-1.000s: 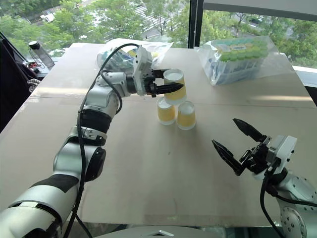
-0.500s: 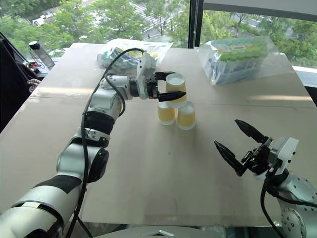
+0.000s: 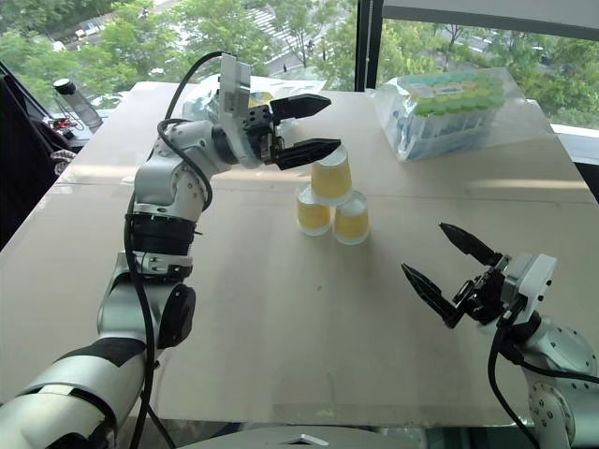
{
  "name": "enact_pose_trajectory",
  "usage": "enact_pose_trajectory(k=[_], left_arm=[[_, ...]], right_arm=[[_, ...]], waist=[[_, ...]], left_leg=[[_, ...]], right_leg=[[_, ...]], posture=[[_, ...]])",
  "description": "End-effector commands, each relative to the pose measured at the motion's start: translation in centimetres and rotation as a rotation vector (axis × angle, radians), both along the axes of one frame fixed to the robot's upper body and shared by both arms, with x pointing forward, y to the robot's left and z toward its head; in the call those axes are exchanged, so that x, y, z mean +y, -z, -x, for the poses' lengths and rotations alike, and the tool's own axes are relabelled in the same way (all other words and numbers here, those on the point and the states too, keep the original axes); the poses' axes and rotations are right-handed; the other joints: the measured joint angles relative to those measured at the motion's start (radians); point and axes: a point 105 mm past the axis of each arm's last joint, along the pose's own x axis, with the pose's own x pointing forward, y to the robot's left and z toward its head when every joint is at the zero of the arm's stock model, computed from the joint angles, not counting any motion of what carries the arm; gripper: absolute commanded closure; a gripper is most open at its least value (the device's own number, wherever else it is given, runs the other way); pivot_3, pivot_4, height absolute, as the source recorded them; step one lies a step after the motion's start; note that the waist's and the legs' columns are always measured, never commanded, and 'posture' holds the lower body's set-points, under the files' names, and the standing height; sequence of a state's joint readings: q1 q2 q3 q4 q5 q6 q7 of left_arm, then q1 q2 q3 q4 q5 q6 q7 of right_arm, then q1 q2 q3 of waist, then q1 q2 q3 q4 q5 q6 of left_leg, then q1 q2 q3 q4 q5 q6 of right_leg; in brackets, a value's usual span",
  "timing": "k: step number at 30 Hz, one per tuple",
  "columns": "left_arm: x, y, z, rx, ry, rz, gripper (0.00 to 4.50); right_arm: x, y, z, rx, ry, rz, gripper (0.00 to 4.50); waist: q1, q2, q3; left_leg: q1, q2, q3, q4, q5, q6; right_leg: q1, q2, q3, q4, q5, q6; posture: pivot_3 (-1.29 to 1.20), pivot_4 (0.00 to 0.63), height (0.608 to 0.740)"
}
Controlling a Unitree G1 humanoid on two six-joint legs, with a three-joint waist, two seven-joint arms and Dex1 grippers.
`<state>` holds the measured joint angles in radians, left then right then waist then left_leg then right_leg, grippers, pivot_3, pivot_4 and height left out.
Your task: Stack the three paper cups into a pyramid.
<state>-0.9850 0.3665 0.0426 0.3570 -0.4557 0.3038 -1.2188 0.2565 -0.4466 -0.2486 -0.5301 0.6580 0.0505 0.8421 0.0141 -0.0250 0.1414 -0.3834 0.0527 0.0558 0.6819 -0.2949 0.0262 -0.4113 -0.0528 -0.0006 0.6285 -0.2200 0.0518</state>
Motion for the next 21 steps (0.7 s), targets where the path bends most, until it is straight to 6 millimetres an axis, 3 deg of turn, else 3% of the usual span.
enact_pose_trajectory(k=[1,5,9,12,15,18,21], left_arm=[[1.2,-2.7,1.6,-0.064,0.010,0.064,0.01],[3.7,-0.5,3.9,0.009,-0.004,-0.026,0.01],[6.9,4.4,8.4,0.154,-0.063,-0.139,0.01],[7.6,9.4,11.5,0.299,-0.162,-0.244,0.01],[8.1,13.9,12.7,0.363,-0.354,-0.272,0.01],[9.2,20.0,14.4,0.452,-0.482,-0.419,0.01],[9.6,22.4,14.9,0.413,-0.523,-0.445,0.01]], right_arm=[[0.0,-0.3,0.1,-0.016,-0.013,0.005,0.00],[-0.6,0.5,0.3,0.020,-0.003,0.015,0.00],[-1.8,2.3,1.3,0.086,0.009,0.074,0.00],[-2.7,4.2,2.2,0.153,0.023,0.109,0.00],[-4.0,6.4,2.4,0.212,0.090,0.158,0.00],[-4.4,8.0,2.5,0.263,0.115,0.172,0.00],[-4.5,8.6,2.4,0.276,0.105,0.181,0.00]], waist=[[0.000,0.000,0.000],[-0.010,0.001,0.000],[-0.024,0.004,0.001],[-0.021,0.003,0.002],[-0.004,0.003,0.002],[0.001,0.003,0.001],[0.003,0.003,0.000]], left_leg=[[0.000,0.000,0.000,0.000,0.000,0.000],[0.001,0.000,-0.002,0.000,0.000,0.000],[0.003,-0.001,-0.007,-0.003,0.000,0.000],[0.003,0.000,-0.008,-0.003,0.000,0.000],[0.004,0.000,-0.007,-0.003,0.000,-0.001],[0.006,-0.007,-0.007,-0.003,0.000,0.000],[0.007,-0.009,-0.007,-0.003,0.000,0.000]], right_leg=[[0.000,0.000,0.000,0.000,0.000,0.000],[0.000,0.001,0.003,0.000,0.000,0.000],[0.000,0.002,0.006,0.000,0.000,0.000],[-0.001,0.001,0.006,0.000,0.000,0.000],[0.001,-0.001,0.008,0.000,-0.002,-0.004],[0.002,0.000,0.013,0.000,-0.002,-0.004],[0.002,0.001,0.016,0.002,-0.003,-0.004]], posture=[[0.00,0.150,0.740],[0.00,0.150,0.740],[0.00,0.150,0.740],[0.00,0.150,0.740],[0.00,0.150,0.740],[0.00,0.150,0.740],[0.00,0.150,0.740]])
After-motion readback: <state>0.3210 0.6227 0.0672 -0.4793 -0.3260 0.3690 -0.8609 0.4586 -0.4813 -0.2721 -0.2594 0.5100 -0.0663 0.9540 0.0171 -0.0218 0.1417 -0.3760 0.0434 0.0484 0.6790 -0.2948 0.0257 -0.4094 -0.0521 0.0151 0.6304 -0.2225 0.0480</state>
